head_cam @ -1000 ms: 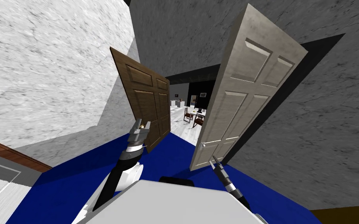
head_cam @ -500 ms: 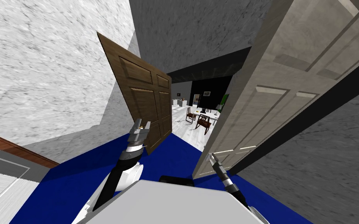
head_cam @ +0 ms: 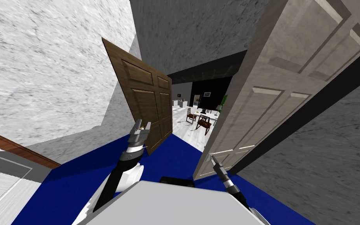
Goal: Pull the door open
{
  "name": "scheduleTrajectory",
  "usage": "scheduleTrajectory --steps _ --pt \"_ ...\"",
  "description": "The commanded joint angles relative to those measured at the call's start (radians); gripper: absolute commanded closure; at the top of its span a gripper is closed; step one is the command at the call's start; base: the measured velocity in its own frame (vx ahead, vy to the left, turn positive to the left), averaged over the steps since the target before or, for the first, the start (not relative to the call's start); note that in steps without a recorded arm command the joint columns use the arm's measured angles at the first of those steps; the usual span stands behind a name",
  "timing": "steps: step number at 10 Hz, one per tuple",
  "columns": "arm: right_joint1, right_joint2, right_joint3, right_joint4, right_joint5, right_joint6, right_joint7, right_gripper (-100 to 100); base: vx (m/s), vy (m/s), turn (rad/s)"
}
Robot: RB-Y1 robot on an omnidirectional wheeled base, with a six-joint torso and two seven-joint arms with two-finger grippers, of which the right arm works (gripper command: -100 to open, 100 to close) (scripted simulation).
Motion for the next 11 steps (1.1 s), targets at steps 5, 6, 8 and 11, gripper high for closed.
scheduleTrajectory --steps 5,6,8,11 --pt "-0.041 0.020 -0.027 0.030 0.018 0.022 0.007 100 -0.111 -0.050 0.103" --pt "-0.054 0.026 -0.036 0.039 0.024 0.029 0.009 100 -0.187 -0.104 0.217" --pt "-0.075 0.036 -0.050 0.054 0.033 0.041 0.013 100 -0.201 -0.108 0.178" --pt "-0.121 0.058 -0.080 0.087 0.053 0.065 0.021 100 -0.196 -0.098 0.204"
